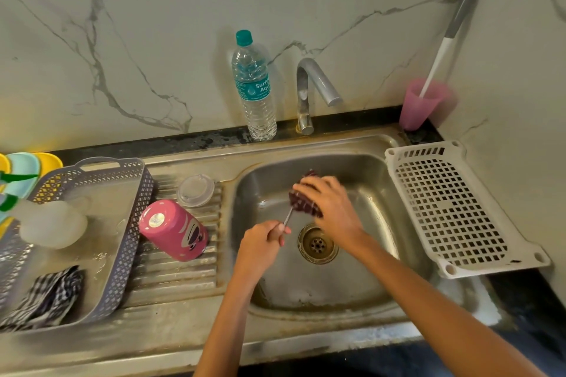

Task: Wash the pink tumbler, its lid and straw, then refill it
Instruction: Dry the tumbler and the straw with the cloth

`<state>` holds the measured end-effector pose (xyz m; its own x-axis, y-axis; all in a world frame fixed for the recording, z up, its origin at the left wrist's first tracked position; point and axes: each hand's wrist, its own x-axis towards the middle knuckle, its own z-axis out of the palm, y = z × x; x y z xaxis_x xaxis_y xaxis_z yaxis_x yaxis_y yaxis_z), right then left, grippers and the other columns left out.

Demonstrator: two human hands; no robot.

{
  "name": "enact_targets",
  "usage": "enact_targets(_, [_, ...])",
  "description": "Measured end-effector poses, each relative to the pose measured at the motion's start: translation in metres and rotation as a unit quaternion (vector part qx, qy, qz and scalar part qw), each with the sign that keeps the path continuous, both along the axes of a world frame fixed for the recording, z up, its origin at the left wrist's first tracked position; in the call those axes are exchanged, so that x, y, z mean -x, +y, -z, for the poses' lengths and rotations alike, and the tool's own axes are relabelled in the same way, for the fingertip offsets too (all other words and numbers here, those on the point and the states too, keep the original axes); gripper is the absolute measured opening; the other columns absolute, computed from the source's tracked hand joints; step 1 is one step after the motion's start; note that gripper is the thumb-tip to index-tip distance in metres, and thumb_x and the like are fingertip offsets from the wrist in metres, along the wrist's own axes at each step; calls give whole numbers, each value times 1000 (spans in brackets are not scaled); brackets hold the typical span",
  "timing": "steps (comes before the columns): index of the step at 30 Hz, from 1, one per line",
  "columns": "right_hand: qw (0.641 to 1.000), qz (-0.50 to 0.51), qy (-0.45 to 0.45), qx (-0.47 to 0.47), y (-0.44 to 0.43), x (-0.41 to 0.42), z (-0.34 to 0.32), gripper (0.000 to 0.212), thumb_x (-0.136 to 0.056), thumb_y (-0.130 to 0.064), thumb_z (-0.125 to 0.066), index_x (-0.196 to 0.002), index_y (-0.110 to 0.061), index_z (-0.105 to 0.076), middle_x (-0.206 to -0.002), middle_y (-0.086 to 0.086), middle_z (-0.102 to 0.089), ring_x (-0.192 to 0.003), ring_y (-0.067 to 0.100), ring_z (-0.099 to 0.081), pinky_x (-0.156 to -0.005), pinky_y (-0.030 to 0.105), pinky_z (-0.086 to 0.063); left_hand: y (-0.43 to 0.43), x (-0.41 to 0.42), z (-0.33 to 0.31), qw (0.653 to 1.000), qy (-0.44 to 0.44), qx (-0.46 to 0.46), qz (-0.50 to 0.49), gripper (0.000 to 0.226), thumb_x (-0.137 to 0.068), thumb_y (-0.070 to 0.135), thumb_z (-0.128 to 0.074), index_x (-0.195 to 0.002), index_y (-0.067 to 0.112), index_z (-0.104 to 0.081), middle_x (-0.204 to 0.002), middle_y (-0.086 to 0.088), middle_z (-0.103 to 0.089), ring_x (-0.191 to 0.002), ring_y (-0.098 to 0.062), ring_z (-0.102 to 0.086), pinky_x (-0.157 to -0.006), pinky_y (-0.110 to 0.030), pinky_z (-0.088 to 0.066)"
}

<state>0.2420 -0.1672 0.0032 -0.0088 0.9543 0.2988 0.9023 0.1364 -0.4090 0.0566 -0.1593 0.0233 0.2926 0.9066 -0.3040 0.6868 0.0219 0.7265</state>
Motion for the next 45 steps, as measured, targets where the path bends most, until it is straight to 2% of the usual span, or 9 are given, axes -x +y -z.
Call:
enact_targets(5, [995,84,53,-17,10,-18,-11,63,-73,5,-71,-131,-19,-59,-128,0,-56,-113,25,-45,-96,45,-46,-11,3,10,996,-50,56,-38,36,-104,18,-44,-80,28,-69,-68,9,-59,-78,-12,-55,-75,-28,-38])
enact_targets(11, [983,-164,-78,-39,-18,11,2,74,-62,-7,-83,-129,-23,-55,-132,0,-55,-118,25,-42,-93,44,-47,-6,-3,7,998,-45,32,-22,37,-97,8,-46,-64,23,-53,-67,4,-56,-67,-17,-46,-63,-31,-33])
enact_targets(16, [992,96,72,33,19,-19,0,54,-78,4,-67,-128,-16,-60,-127,4,-58,-114,27,-52,-97,41,-47,-15,0,17,994,-84,61,-13,36,-104,17,-45,-79,28,-69,-63,13,-59,-77,-8,-57,-74,-20,-38])
enact_targets(19, [905,224,356,66,23,-28,-15,23,-90,-14,-64,-114,-16,-64,-106,6,-67,-95,20,-66,-89,35,-54,-22,-2,23,986,-134,87,-41,34,-103,13,-46,-82,21,-70,-60,16,-58,-73,-5,-53,-76,-23,-37])
enact_targets(22, [760,201,594,170,7,-17,-27,31,-85,-25,-74,-113,-20,-65,-104,6,-71,-95,22,-68,-81,40,-58,-26,-11,21,976,-170,113,-77,32,-104,14,-43,-91,8,-71,-66,7,-50,-62,2,-48,-68,-17,-36])
enact_targets(26, [667,179,691,214,-1,1,-26,40,-74,-21,-83,-109,-14,-67,-103,11,-73,-93,26,-71,-79,40,-59,-28,-22,15,967,-211,118,-83,30,-105,13,-42,-91,5,-68,-63,3,-42,-43,2,-39,-53,-11,-33])
enact_targets(34, [679,215,672,202,2,11,-25,34,-73,-10,-82,-104,-12,-68,-88,8,-73,-77,20,-70,-63,31,-55,-27,-27,11,971,-191,140,-31,29,-105,20,-44,-96,14,-71,-75,1,-62,-52,0,-52,-53,-12,-40])
enact_targets(39, [741,140,615,229,-4,7,-35,32,-74,-13,-82,-102,-19,-68,-93,2,-74,-87,18,-72,-69,29,-58,11,-15,-10,972,-199,31,-123,26,-102,40,-46,-101,29,-70,-107,14,-70,-94,0,-65,-89,-20,-47])
enact_targets(45, [795,81,554,233,-4,16,-38,33,-74,-21,-82,-104,-21,-69,-97,4,-74,-92,20,-71,-82,40,-59,40,-43,-34,929,-349,38,-116,17,-95,12,-61,-106,12,-73,-104,0,-74,-98,-4,-67,-80,-15,-50])
